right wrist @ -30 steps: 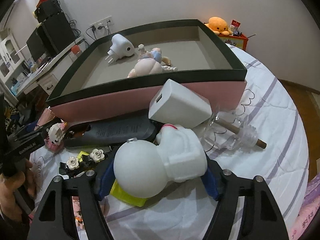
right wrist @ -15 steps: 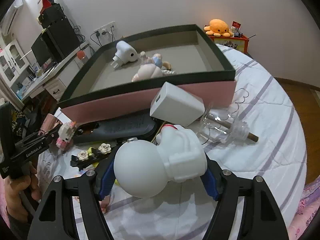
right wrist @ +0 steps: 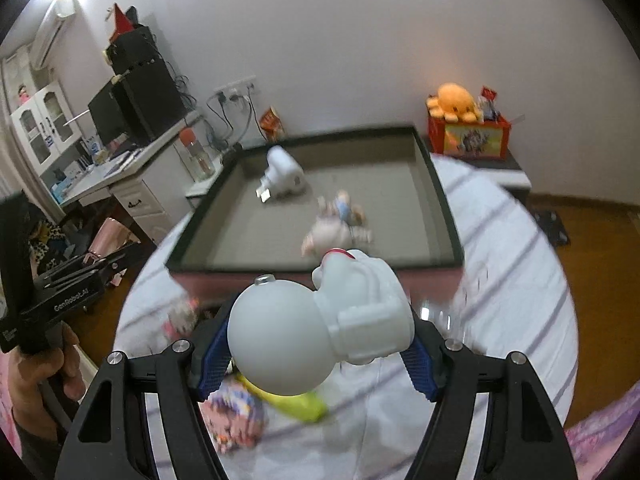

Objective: Organize rigid objects
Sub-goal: 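Carry the cup and bulb toy into the box and release both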

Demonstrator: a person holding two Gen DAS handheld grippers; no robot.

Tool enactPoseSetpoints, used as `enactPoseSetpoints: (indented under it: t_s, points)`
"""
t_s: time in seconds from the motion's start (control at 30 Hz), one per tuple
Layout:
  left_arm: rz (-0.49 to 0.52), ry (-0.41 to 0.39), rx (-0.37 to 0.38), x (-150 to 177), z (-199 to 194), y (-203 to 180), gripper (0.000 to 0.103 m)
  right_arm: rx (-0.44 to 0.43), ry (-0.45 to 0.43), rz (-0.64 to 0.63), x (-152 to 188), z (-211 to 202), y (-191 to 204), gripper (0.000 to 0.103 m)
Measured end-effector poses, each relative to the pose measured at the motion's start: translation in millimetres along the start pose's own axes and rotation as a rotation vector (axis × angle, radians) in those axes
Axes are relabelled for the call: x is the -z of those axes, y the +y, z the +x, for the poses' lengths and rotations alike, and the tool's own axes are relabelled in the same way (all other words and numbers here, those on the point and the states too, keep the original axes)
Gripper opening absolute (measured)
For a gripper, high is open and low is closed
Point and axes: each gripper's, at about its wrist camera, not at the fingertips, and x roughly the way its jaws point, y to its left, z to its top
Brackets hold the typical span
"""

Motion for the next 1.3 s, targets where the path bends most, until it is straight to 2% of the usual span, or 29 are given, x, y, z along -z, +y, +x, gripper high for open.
enactPoseSetpoints:
  t_s: [0.2,0.33,0.57,0.67,0.77,0.8,0.87,0.93,1.0,1.03,1.2,1.3]
  points:
    - [0.006,-0.015,0.045,-40.2,30.6,-24.6,0.047,-0.011,-0.009,-0.044,-51.5,28.3,-7.0,0.073]
    - [-0.001,0.012,0.063,-59.6,68.1,-38.2,0.047,-0.018,0.031,-0.053,-77.4,64.9,-16.5,0.074]
    - [-0.018,0.132,0.07,-65.6,135.0,-46.6,0.047,-0.048,0.162,-0.035,-92.6,134.5,-31.1,0.074]
    - [-0.011,0.185,0.056,-60.4,153.5,-48.2,0.047,-0.037,0.215,-0.035,-93.0,156.4,-36.7,0.074]
    - [-0.015,0.189,0.055,-58.9,155.8,-47.8,0.048,-0.02,0.254,-0.047,-90.4,169.6,-38.8,0.074]
    - [-0.014,0.189,0.048,-59.2,155.8,-47.5,0.049,-0.018,0.261,-0.048,-90.6,171.1,-39.0,0.074]
    - [-0.012,0.189,0.033,-58.8,154.6,-47.0,0.06,-0.012,0.273,-0.052,-91.6,171.2,-38.0,0.074]
    - [-0.009,0.176,0.016,-60.2,150.6,-48.4,0.085,0.012,0.288,-0.064,-91.6,172.2,-37.0,0.079]
    - [-0.002,0.156,-0.018,-60.8,145.0,-48.9,0.096,0.021,0.285,-0.069,-91.7,170.4,-36.0,0.08]
    - [0.007,0.144,-0.041,-61.7,142.6,-48.5,0.099,0.021,0.284,-0.066,-92.0,170.4,-35.5,0.08]
    - [0.009,0.125,-0.056,-64.2,127.6,-46.9,0.099,0.025,0.258,-0.045,-90.9,159.1,-35.0,0.085]
    - [-0.014,0.052,-0.072,-63.7,96.6,-41.6,0.101,0.027,0.2,-0.033,-88.1,139.2,-31.6,0.086]
